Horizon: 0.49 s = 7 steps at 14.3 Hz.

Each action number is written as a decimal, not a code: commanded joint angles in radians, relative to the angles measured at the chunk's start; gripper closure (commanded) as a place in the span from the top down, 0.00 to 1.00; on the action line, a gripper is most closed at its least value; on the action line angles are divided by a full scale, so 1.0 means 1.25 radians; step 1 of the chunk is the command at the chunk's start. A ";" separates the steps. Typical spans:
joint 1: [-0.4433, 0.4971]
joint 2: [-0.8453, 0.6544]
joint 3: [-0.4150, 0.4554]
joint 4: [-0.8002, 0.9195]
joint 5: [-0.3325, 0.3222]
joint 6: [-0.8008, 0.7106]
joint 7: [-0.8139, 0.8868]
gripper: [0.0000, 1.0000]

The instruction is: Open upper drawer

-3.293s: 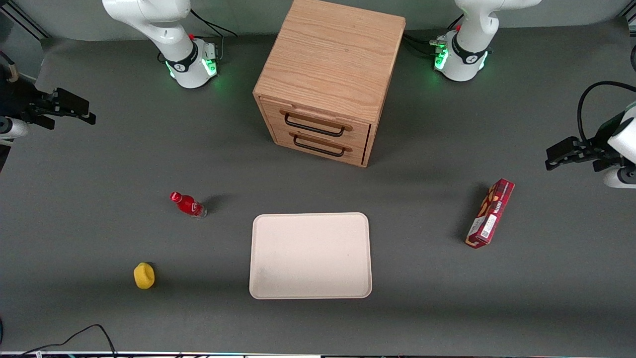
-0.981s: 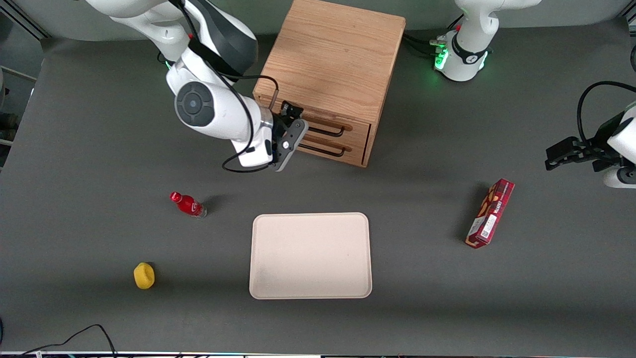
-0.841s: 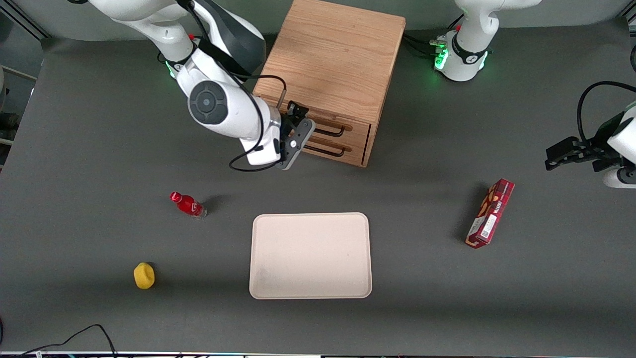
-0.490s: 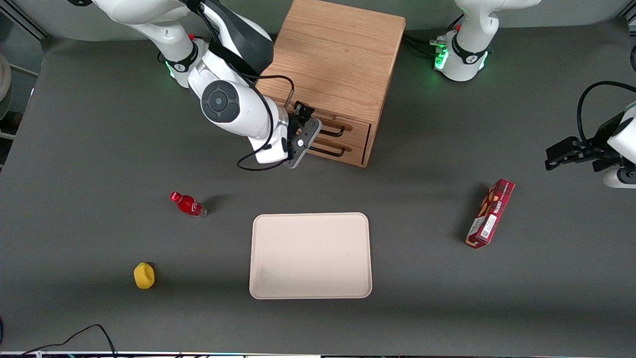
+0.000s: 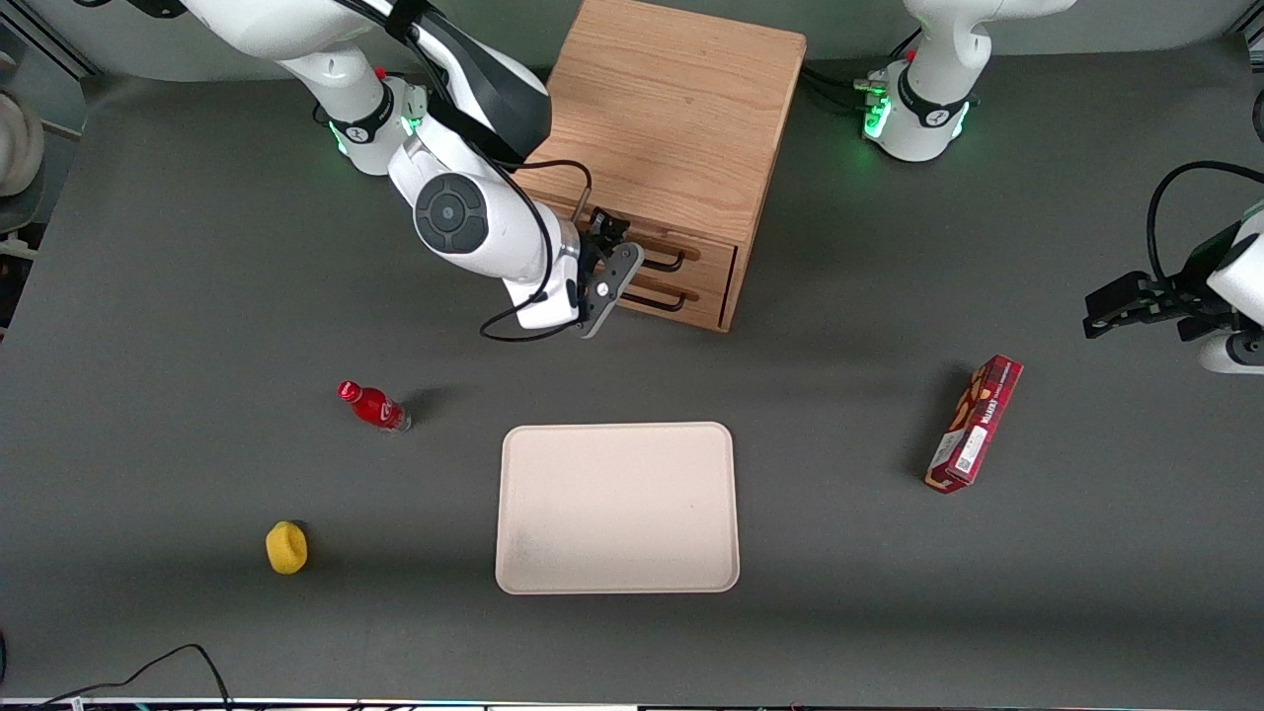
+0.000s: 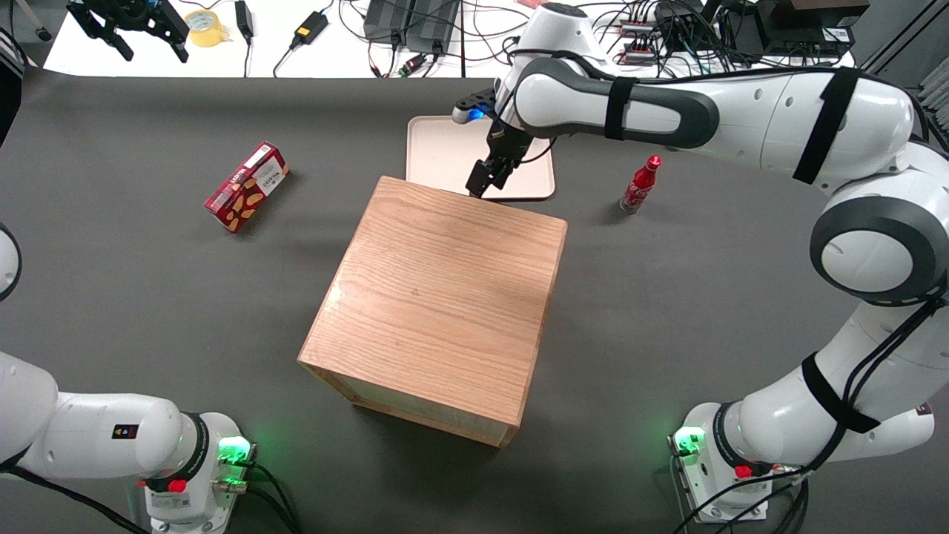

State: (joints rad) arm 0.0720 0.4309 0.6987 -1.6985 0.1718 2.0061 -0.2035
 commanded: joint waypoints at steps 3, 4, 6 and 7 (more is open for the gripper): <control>0.003 0.029 0.007 -0.010 -0.055 0.043 0.020 1.00; 0.001 0.040 0.007 -0.003 -0.061 0.046 0.020 1.00; -0.001 0.056 0.004 0.017 -0.072 0.044 0.020 1.00; -0.001 0.064 -0.001 0.030 -0.072 0.044 0.020 1.00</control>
State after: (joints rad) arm 0.0719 0.4633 0.7051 -1.7087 0.1266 2.0406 -0.2034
